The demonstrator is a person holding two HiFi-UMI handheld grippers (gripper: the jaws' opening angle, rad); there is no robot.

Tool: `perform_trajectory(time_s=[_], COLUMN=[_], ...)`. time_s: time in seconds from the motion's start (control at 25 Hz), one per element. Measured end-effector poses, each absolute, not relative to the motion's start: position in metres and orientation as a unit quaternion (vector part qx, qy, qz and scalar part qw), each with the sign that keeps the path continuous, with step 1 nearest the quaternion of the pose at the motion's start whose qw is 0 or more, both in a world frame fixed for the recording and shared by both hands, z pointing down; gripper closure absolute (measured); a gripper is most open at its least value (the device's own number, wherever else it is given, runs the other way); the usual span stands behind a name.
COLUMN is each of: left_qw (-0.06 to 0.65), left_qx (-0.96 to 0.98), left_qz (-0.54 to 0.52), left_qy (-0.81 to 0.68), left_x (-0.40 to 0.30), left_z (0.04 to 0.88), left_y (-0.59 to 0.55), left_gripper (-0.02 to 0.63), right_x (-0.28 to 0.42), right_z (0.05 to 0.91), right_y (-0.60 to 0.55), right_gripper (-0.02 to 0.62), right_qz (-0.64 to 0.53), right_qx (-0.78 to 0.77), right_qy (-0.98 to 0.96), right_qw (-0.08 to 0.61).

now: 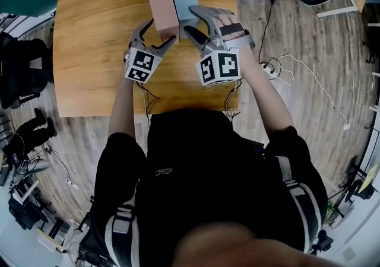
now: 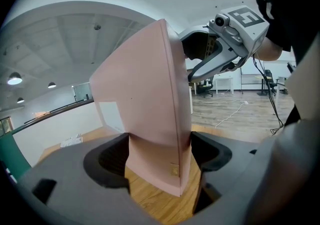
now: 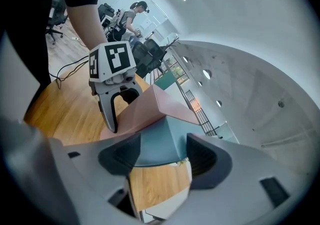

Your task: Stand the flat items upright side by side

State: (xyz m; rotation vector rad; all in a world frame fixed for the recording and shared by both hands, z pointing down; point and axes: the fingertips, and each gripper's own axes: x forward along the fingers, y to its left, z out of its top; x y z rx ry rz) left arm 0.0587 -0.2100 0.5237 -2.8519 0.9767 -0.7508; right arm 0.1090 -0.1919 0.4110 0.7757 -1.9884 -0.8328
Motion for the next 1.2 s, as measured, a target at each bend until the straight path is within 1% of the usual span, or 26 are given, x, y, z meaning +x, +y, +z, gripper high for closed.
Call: perform_trajectory(time_s=[0.28, 0.44, 0.6, 0.72, 0.8, 0.92, 1.04, 1.08, 1.12, 1.16, 1.2], left_qw=[0.015, 0.001, -0.029, -0.059, -0.083, -0.118, -0.139, -0.146, -0.153, -0.161, -0.167], left_qx=[-0.904, -0.896, -0.884, -0.870, -0.858, -0.839, -0.826, -0.824, -0.822, -0.820, -0.816], left_qz=[-0.250, -0.230, -0.205, -0.181, -0.168, -0.165, -0.178, -0.180, -0.180, -0.181, -0.185], left_qy=[0.345, 0.380, 0.419, 0.455, 0.478, 0.505, 0.516, 0.517, 0.518, 0.519, 0.522], left_x=[0.055, 0.050, 0.035, 0.020, 0.011, 0.004, -0.002, -0.005, -0.007, -0.008, -0.009], left_z=[0.524, 0.511, 0.504, 0.501, 0.504, 0.519, 0.538, 0.543, 0.548, 0.552, 0.554], left_y=[-0.205, -0.194, -0.175, -0.161, -0.150, -0.138, -0.130, -0.127, -0.123, -0.116, -0.108], left_gripper=[0.196, 0.197, 0.198, 0.202, 0.218, 0.258, 0.278, 0.295, 0.318, 0.356, 0.404], right_x=[0.111, 0.121, 0.128, 0.136, 0.142, 0.151, 0.152, 0.149, 0.146, 0.142, 0.139], right_z=[0.411, 0.409, 0.396, 0.390, 0.396, 0.427, 0.456, 0.466, 0.478, 0.490, 0.501], right_y=[-0.192, -0.185, -0.173, -0.165, -0.158, -0.150, -0.141, -0.135, -0.129, -0.122, -0.113], right_gripper=[0.295, 0.281, 0.272, 0.280, 0.294, 0.303, 0.342, 0.371, 0.413, 0.452, 0.506], right_qz=[-0.330, -0.319, -0.279, -0.244, -0.201, -0.132, -0.076, -0.060, -0.043, -0.026, -0.010], right_qx=[0.323, 0.337, 0.366, 0.398, 0.411, 0.412, 0.420, 0.422, 0.422, 0.424, 0.427], right_qy=[-0.802, -0.811, -0.835, -0.845, -0.855, -0.867, -0.869, -0.869, -0.868, -0.867, -0.866], right_qw=[0.378, 0.356, 0.303, 0.262, 0.244, 0.245, 0.249, 0.252, 0.256, 0.260, 0.261])
